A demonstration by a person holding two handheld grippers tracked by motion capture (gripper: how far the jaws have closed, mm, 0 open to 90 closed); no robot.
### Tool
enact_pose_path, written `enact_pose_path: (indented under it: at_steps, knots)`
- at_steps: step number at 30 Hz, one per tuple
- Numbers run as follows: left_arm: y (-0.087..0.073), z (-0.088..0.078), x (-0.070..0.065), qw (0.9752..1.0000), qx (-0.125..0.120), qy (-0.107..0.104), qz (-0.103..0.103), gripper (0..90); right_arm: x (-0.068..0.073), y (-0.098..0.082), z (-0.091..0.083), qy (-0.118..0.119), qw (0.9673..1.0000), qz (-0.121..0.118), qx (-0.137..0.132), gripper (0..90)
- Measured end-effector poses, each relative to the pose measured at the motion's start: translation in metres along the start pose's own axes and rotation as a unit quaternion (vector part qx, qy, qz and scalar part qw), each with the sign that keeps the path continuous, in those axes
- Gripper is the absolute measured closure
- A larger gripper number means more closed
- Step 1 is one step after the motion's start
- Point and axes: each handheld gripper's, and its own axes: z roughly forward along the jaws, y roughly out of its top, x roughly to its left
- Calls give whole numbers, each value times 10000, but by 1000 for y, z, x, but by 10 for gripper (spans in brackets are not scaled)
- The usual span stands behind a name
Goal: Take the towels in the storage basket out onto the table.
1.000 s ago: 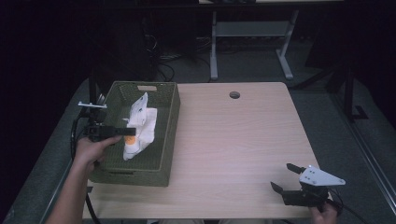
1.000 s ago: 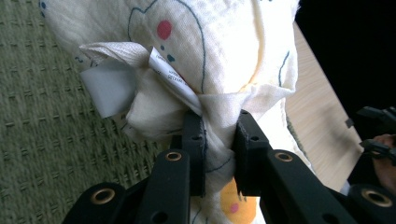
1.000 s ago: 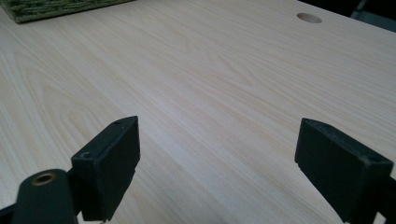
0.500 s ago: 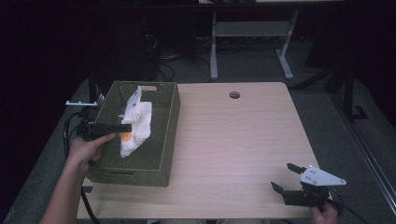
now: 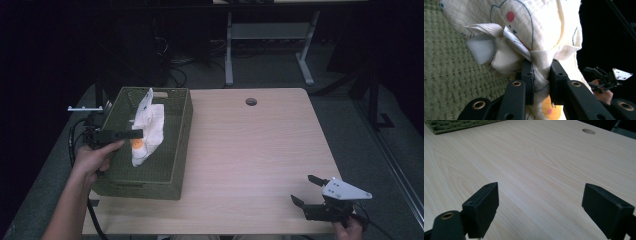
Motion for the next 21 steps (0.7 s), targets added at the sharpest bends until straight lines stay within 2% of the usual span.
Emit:
enact_pose_path:
  at_steps: [7, 11, 21]
  knots:
    - [6, 3, -9, 9998, -67, -153, 74, 775, -1, 0, -1, -6, 10000, 2, -14, 137]
    - [8, 9, -18, 9994, 27, -304, 150, 776, -1, 0, -1, 6, 10000, -1, -14, 137]
    - [13, 18, -28, 9989, 101, -374, 249, 776, -1, 0, -1, 2, 10000, -9, -28, 137]
